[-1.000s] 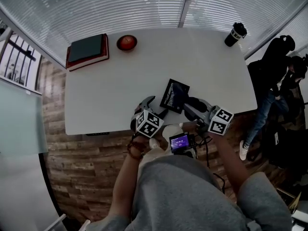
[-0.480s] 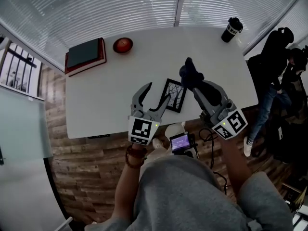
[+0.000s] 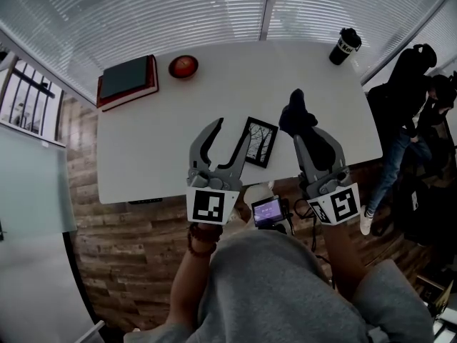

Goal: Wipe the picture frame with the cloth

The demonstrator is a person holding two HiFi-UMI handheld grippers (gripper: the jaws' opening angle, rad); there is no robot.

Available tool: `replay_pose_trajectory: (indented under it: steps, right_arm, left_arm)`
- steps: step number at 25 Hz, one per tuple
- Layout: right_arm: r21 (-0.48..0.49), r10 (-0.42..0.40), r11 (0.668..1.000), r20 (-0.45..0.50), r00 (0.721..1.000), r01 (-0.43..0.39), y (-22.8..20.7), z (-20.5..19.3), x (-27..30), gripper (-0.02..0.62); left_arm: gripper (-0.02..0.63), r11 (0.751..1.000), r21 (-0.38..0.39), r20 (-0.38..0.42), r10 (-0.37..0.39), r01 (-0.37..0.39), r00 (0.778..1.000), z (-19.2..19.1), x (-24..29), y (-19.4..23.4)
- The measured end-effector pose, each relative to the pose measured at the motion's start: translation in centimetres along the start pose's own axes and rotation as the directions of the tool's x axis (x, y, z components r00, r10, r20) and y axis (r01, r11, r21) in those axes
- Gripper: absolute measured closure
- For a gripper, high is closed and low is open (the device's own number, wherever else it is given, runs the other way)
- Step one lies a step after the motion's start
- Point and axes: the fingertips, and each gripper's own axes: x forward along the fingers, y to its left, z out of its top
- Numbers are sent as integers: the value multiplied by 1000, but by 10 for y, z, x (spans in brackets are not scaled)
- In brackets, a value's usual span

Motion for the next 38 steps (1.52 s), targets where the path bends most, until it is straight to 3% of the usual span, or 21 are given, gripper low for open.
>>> replay_pose_trajectory:
  steps: [10,18,22,27,38]
  right_arm:
    - [-65,-25,998,-76,997,20,10,-19,-8,512]
    - [-62,5,998,-119,993,-13,24,-35,-8,512]
    - [-51,15,998,-127,992,-22,28,-40,-6,512]
    - [-41,28,999,-148,989,-35,34,-47,-5,514]
    - [-32,71,996,-184,980,-79,54,-61,-6,515]
  left_arm:
    - [477,995,78,-24,63,-61,998,-11,-7,-2]
    - [551,995,44,-17,95,-94,995,-21,-11,-3]
    - [572,993,83,-64,95,-90,993,-31,-13,-2]
    - [606,992,61,-76,117,-112,990,-38,-15,0]
    - [606,995,89,-67,59,-53,996,-40,-27,-9]
